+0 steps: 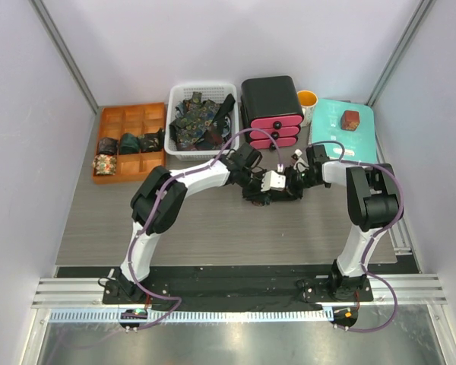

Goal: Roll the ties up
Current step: Roll the tie at the center of the board.

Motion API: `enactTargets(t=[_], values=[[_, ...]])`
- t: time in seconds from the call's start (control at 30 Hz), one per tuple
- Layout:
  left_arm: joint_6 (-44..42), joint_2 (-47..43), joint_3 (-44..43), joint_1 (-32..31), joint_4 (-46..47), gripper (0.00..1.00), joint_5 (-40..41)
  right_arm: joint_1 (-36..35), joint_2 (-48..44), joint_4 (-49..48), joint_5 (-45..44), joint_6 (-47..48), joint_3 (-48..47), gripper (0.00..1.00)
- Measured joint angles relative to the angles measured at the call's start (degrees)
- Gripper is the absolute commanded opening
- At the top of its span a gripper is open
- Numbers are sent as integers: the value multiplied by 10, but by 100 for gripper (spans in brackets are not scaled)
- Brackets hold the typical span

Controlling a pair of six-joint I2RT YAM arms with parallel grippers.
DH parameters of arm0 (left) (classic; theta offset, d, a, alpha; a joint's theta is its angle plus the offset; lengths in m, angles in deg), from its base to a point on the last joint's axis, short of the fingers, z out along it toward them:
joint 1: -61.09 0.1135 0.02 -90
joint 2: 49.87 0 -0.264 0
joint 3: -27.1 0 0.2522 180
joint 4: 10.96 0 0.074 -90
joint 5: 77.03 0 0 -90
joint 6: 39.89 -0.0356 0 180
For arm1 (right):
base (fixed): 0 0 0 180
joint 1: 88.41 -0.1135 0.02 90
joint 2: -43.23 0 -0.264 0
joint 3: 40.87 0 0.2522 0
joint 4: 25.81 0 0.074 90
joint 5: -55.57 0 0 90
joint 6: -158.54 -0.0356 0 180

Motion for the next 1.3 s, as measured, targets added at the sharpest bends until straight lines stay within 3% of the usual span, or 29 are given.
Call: enactTargets(t=[0.53,0.97,1.3], values=[[-27,-18,25,20,-21,12,-26,-3,24,7,-57,22,-49,25],[118,-71,99,61,59,12,-54,-32,4,30,-87,64,-37,25],[115,-45,67,45,17,12,-8,-39,-11,31,-96,65,-23,25]])
